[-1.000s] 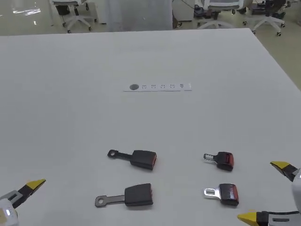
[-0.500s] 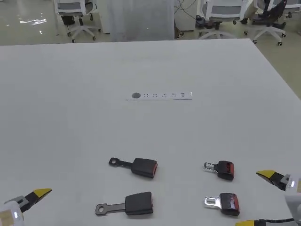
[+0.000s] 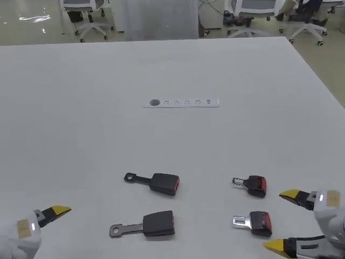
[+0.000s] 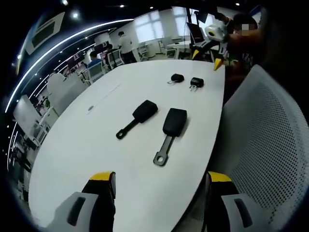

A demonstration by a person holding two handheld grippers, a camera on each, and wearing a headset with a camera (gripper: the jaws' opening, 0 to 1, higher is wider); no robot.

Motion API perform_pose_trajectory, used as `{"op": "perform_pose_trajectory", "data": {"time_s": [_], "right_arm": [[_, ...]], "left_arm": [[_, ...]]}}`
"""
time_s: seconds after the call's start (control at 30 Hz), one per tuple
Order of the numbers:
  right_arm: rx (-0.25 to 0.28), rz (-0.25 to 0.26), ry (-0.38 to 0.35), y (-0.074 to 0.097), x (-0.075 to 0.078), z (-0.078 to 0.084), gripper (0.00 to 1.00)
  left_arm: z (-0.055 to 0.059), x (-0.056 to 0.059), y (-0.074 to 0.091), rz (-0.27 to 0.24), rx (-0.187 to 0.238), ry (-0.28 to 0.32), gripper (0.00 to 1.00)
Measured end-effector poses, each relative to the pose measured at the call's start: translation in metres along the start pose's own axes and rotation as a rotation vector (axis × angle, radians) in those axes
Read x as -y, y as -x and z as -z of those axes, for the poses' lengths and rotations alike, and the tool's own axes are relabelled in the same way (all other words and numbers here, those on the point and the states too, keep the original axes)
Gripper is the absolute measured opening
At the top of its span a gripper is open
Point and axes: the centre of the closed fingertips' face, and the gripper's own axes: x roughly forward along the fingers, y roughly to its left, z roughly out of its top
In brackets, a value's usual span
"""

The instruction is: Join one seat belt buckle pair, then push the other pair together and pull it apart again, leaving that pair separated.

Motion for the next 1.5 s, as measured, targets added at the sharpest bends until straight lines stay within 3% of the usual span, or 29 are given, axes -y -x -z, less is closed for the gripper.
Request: {"op": "perform_pose_trajectory", "data": {"time_s": [0.07, 0.17, 0.27, 0.43, 0.67, 1.23, 1.5], "right_arm": [[0.003, -0.011, 0.019, -0.001, -0.001, -0.003, 0.63], [0.005, -0.018, 0.028, -0.003, -0.001, -0.007, 0.63], [0.003, -0.023, 0.038, -0.005, 0.000, -0.011, 0.62], [0.000, -0.025, 0.050, -0.008, 0.002, -0.016, 0.60], [-0.010, -0.038, 0.054, -0.013, -0.001, -0.016, 0.59], [-0.009, -0.062, 0.027, -0.023, -0.004, -0.019, 0.54], [-0.013, -0.076, 0.011, -0.030, -0.006, -0.019, 0.51]], "left_arm": [[-0.006, 0.001, -0.003, -0.001, -0.006, -0.017, 0.79], [-0.012, 0.002, -0.008, 0.012, -0.006, 0.003, 0.75], [-0.014, 0.000, -0.012, -0.001, -0.021, 0.033, 0.69], [-0.018, -0.005, -0.016, -0.026, -0.004, 0.043, 0.67], [-0.019, -0.007, -0.026, -0.033, -0.002, 0.007, 0.66], [-0.045, -0.007, -0.046, -0.007, 0.003, -0.007, 0.55], [-0.045, -0.009, -0.057, -0.007, -0.018, -0.021, 0.49]]}}
